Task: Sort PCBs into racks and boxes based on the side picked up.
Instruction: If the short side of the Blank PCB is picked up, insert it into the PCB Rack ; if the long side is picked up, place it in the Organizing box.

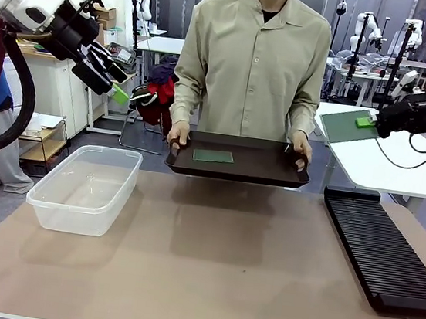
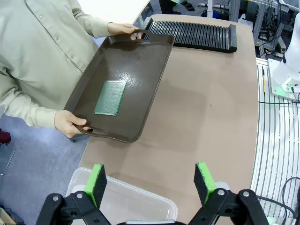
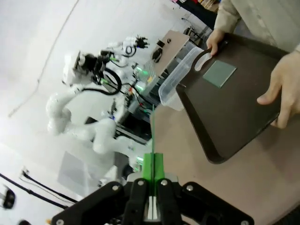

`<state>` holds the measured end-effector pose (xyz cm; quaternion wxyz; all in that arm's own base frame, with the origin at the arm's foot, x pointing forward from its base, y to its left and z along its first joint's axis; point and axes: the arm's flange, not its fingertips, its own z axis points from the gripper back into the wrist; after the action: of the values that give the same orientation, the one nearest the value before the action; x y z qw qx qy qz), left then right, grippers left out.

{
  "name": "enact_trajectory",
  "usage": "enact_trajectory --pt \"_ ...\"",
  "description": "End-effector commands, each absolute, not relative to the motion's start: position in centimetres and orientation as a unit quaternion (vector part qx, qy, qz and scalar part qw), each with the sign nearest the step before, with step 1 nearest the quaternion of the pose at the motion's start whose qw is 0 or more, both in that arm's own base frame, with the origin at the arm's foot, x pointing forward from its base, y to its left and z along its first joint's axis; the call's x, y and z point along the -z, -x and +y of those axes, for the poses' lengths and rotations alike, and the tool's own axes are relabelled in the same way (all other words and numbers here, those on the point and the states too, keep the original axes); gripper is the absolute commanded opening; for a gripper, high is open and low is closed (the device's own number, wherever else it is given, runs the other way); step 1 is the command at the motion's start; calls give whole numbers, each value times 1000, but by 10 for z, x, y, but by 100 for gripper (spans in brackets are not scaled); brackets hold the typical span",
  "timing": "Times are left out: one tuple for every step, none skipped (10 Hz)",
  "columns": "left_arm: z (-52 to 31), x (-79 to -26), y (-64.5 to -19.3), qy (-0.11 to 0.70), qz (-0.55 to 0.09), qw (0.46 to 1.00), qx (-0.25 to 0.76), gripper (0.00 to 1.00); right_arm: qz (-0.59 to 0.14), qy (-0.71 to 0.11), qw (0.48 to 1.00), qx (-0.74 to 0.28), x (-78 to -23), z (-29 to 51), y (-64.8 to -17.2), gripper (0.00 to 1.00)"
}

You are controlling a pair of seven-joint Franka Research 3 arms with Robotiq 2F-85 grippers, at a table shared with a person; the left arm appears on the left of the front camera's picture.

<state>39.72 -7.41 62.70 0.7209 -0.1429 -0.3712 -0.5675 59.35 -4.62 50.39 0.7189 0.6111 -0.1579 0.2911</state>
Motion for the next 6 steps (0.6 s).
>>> enact_trajectory --pt "-74 -625 -398 150 -374 715 571 100 -212 -556 705 -386 -508 -62 -564 2" --pt "-74 -625 -398 150 -374 715 571 100 -245 -540 696 -405 -511 -72 -553 2" --pt "-74 -625 -398 150 -374 715 571 100 -279 -517 676 -444 -512 -81 -544 2" --pt "-74 -625 -398 150 -374 715 571 100 -283 -502 670 -468 -513 -92 -537 2" --pt "-74 -625 -398 150 -374 715 571 100 -322 -490 656 -474 -512 -107 -530 2" --pt "-74 -625 -398 150 -374 715 571 100 -325 -484 660 -475 -509 -120 -526 2"
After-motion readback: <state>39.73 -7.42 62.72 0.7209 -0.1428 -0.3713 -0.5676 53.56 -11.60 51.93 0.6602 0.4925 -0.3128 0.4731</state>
